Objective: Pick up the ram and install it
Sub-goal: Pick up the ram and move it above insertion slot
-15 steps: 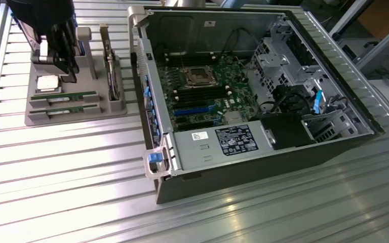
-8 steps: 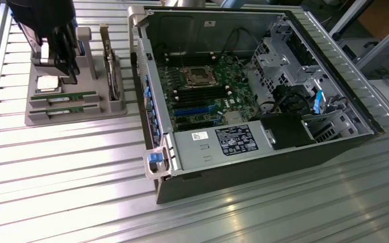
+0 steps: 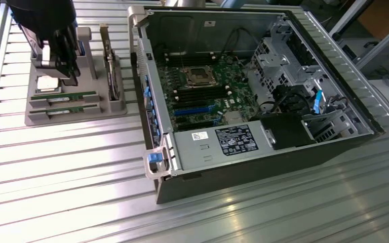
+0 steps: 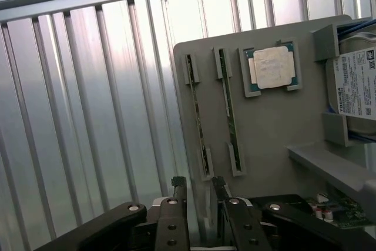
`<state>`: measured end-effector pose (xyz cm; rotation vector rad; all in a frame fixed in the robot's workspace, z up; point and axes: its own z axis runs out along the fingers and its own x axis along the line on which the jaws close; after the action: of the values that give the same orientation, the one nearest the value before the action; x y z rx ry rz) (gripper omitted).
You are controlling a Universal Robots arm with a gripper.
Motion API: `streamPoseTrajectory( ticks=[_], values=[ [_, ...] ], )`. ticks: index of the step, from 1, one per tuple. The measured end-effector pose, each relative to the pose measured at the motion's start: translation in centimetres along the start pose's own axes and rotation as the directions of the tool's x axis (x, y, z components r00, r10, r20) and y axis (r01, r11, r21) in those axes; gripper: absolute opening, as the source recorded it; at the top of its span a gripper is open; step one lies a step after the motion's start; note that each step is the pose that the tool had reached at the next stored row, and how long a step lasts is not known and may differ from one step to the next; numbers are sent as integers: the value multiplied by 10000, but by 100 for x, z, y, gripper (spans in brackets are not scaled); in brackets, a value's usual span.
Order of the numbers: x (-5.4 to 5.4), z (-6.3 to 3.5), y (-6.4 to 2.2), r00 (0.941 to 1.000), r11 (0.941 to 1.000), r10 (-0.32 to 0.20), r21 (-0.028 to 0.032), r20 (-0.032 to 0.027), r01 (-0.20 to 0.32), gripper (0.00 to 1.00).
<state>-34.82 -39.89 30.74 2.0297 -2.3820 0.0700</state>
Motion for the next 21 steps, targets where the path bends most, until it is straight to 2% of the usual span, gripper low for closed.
streamPoseTrajectory(
  ticks=[21],
  values=[
    [-4, 112, 3, 10000, 10000, 0, 1, 1, 0, 30]
  ],
)
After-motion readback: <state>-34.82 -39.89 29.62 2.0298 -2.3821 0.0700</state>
